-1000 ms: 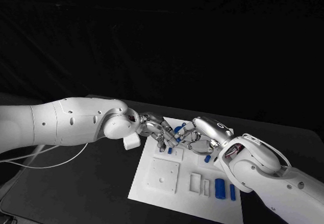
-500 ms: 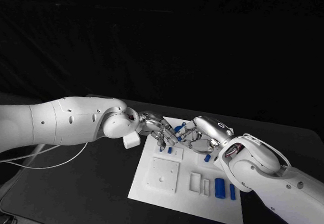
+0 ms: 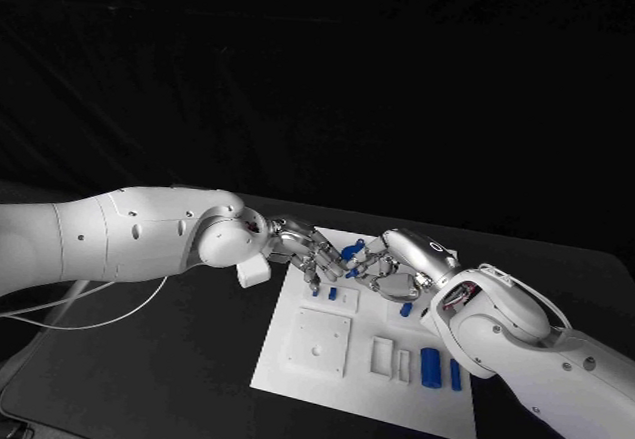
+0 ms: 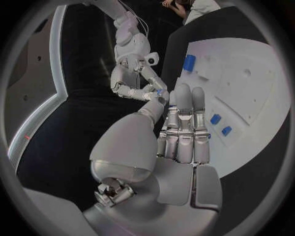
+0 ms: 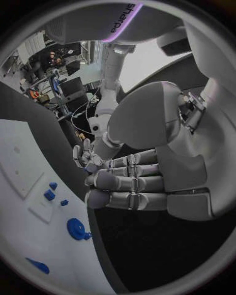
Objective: Assemble the parts on the task board
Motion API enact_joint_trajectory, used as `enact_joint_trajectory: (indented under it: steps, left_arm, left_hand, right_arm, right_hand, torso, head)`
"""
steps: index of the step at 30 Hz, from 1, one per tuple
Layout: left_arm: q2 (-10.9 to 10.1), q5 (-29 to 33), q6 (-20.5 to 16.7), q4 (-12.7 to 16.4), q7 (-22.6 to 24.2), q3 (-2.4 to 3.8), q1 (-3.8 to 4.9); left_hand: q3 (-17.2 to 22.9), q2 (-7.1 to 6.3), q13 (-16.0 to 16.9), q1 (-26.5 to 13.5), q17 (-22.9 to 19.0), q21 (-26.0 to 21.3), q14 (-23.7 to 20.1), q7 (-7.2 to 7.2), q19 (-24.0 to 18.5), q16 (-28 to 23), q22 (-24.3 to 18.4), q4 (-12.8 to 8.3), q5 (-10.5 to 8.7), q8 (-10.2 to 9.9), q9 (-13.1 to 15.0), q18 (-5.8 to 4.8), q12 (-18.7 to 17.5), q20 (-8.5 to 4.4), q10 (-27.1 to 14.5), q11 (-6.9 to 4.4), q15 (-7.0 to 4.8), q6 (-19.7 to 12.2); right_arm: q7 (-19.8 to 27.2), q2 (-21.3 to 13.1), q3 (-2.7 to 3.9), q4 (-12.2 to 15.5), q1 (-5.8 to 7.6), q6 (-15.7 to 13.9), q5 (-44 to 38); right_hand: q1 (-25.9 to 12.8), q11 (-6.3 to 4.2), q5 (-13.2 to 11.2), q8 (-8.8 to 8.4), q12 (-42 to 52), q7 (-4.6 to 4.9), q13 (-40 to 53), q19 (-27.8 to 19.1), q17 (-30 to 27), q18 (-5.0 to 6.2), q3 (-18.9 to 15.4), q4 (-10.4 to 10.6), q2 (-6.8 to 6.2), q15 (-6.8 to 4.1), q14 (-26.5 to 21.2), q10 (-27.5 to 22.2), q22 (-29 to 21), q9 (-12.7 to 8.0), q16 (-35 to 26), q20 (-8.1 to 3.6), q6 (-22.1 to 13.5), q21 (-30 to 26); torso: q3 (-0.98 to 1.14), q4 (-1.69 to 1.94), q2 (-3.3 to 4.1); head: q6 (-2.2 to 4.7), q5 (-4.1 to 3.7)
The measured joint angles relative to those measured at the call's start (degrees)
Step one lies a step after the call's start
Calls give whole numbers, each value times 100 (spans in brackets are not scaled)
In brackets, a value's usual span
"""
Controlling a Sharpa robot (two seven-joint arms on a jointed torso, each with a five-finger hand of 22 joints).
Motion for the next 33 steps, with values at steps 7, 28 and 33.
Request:
enact_joint_trajectory:
  steps: [7,28,33]
  left_arm:
    - [-58,-14,107,-74,-79,0,0]
    - [-197,581,-397,-633,683,40,41]
    - [-145,827,-903,-651,1147,72,43]
  left_hand:
    - [-120,-12,-1,12,8,-58,-13,-5,0,41,-28,18,-7,0,0,0,0,0,-21,21,-5,-147]
    - [-163,11,-1,-11,-33,-152,-31,35,64,16,-79,41,-33,0,4,-1,0,21,-20,21,10,387]
    - [-150,15,-9,-68,-107,-263,-140,55,9,-149,-111,28,-33,0,4,-1,0,75,-255,99,78,408]
  right_arm:
    - [-50,-21,1,-19,-10,-5,88]
    - [-561,82,-64,-17,-10,584,-211]
    - [-735,143,-234,-15,-12,730,-428]
  right_hand:
    - [0,21,0,20,0,1,0,0,6,-31,0,0,0,0,0,21,0,8,0,0,-1,5]
    - [8,21,-12,17,0,-13,0,21,31,-77,16,16,-8,10,9,20,0,51,-22,-21,-7,632]
    - [-15,22,-34,14,0,-12,0,21,31,-80,47,16,-31,-8,27,20,0,50,-22,-21,-8,677]
  torso:
    - [1,0,0]
    - [-5,3,-2]
    - [-8,1,-1]
  head:
    - [-7,-9]
    - [-104,42]
    - [-165,77]
